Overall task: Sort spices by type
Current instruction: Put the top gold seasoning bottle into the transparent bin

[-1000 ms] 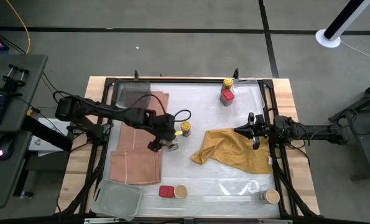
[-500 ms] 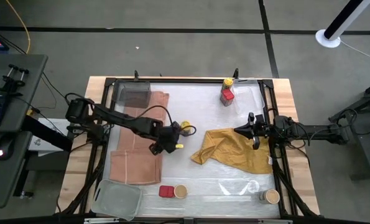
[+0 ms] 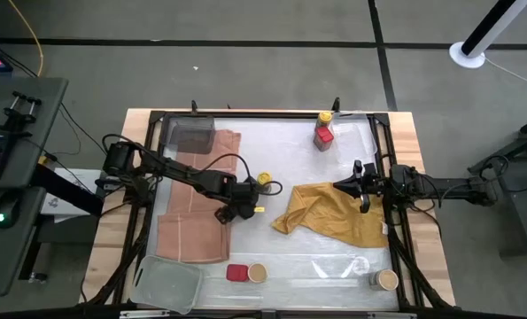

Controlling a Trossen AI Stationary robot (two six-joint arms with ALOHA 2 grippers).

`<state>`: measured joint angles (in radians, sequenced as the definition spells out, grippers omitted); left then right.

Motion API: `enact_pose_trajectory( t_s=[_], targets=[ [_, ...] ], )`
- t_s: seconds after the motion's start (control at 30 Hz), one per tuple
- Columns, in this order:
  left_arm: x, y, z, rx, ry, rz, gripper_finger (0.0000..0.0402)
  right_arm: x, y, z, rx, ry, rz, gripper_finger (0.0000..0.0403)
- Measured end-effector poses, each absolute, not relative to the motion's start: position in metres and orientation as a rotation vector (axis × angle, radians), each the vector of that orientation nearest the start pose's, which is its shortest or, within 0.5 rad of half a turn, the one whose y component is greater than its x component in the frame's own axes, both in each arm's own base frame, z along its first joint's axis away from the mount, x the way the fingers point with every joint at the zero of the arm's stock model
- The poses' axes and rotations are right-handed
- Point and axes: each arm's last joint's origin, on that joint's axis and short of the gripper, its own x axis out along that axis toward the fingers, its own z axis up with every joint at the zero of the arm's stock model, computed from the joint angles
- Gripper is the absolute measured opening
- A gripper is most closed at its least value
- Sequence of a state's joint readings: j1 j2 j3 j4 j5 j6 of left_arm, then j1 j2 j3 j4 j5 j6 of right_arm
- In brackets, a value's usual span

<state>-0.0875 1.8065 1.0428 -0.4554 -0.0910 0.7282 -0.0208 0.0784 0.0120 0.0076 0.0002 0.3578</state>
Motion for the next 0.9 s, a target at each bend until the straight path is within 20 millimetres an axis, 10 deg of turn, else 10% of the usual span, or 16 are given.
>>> enact_pose_trajectory(
  t_s=[0.5,0.9],
  targets=[
    [0.33,-0.026,0.154,0.635,1.157,-0.363,0.0248,0.102,-0.002,0.162,0.358,0.054,-0.031,0.0001],
    [0.281,0.006,0.291,0.133,0.657,-0.101,0.0248,0.102,-0.002,0.162,0.358,0.055,-0.031,0.0001]
  ],
)
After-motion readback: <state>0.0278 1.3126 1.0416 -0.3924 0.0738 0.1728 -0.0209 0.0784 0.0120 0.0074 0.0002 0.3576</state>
